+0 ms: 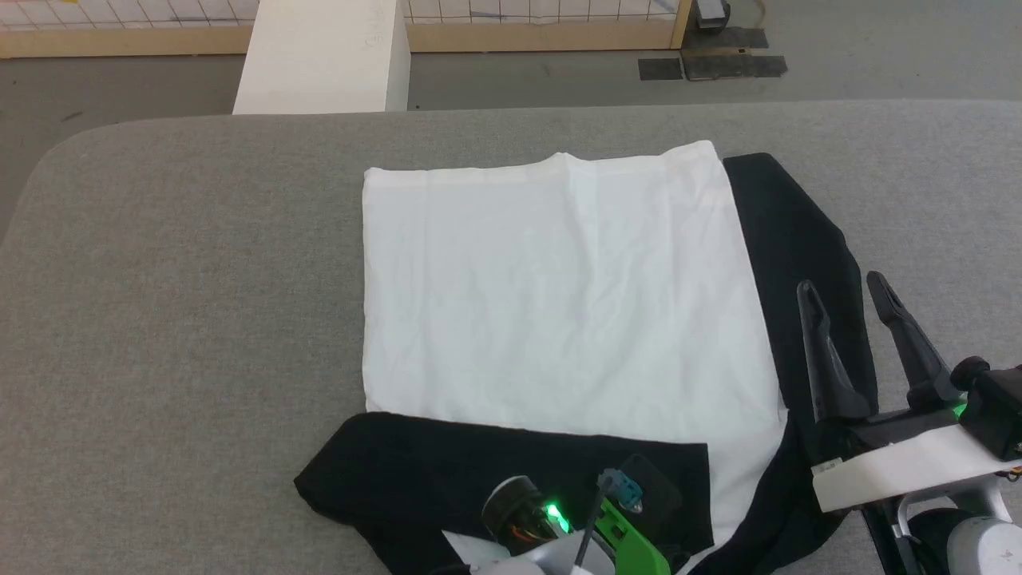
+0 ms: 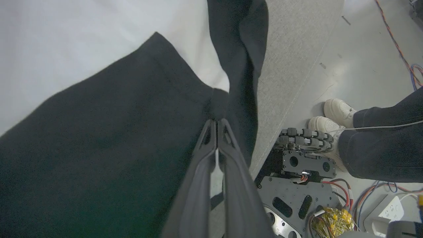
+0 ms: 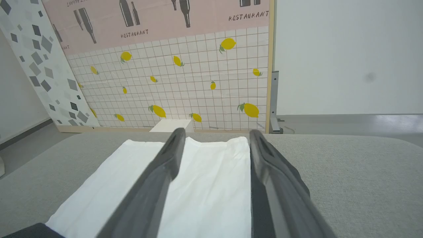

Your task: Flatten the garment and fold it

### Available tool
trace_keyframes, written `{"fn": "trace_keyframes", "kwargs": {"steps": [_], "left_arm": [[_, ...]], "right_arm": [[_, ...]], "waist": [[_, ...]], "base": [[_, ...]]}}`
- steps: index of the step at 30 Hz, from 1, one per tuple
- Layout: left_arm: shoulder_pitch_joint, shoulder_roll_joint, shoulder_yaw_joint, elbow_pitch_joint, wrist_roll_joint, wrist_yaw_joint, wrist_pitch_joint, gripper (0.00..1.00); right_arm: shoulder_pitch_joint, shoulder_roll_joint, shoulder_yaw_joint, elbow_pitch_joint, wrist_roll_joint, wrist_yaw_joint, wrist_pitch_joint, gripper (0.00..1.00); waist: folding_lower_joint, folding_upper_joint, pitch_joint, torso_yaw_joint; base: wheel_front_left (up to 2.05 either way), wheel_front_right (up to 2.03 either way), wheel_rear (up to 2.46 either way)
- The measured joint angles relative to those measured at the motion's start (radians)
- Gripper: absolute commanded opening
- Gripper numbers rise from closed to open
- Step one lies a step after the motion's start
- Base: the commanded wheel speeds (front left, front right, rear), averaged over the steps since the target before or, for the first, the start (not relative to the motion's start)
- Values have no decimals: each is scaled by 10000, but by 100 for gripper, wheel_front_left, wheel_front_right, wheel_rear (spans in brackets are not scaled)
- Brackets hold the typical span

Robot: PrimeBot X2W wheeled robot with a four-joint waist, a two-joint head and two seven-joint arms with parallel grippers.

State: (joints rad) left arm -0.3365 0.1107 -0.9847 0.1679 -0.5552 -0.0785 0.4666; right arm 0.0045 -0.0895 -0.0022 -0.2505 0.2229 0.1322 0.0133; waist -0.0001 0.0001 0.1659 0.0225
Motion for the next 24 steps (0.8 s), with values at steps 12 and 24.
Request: {"fn": "trace_keyframes", "kwargs": {"steps": [12,24], "left_arm": [[-2,-15,2976,-1375,-1588,566,-2238,100],[308,1593,6840,-715,-324,2159,-7010,100]], "right_arm": [[-1,-75,-146,65,73,0,86,100],[-1891,-761,-500,1198,146,0,1022,100]], "waist": [[1,0,-13,220],[1,0,779,326]], "base": [[0,0,0],[0,0,0]]}}
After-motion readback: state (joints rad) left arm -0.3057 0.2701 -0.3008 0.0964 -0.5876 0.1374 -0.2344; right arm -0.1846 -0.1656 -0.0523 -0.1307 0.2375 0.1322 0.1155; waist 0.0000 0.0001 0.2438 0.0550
